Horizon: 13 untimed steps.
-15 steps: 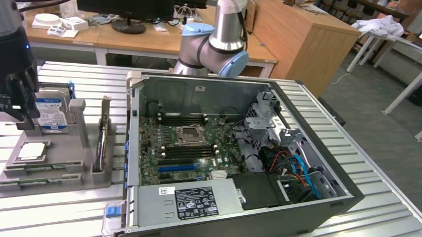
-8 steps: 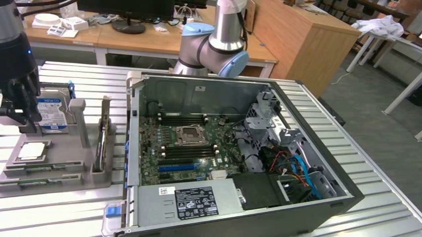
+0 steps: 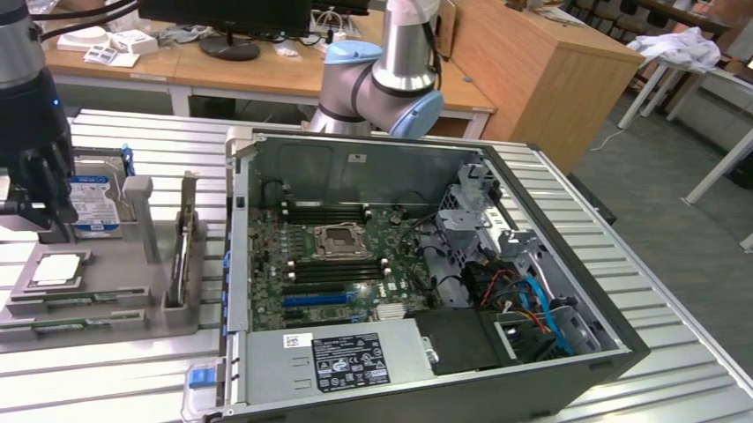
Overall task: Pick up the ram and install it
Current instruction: 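Pick up the ram and move it above insertion slot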
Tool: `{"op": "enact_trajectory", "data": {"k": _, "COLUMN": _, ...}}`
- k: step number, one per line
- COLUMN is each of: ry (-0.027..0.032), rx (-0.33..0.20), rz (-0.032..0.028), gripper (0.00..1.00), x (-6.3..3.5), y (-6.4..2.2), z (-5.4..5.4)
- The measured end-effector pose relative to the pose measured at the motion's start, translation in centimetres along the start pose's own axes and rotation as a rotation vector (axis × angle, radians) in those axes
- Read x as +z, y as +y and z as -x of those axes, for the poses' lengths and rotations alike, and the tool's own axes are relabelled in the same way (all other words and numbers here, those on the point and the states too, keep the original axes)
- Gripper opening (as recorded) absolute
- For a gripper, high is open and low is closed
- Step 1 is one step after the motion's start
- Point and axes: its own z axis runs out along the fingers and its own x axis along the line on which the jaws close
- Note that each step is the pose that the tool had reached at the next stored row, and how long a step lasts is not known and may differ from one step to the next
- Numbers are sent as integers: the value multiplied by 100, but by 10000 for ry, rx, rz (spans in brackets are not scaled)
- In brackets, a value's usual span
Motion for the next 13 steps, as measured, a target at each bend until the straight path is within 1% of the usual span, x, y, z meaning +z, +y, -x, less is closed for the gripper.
{"op": "enact_trajectory", "data": {"k": 6, "ry": 9, "rx": -27, "rz": -40, "gripper": 36, "x": 62, "y": 0, "z": -2}}
{"op": "enact_trajectory", "data": {"k": 13, "ry": 12, "rx": -46, "rz": -63, "gripper": 36, "x": 130, "y": 1, "z": -4}}
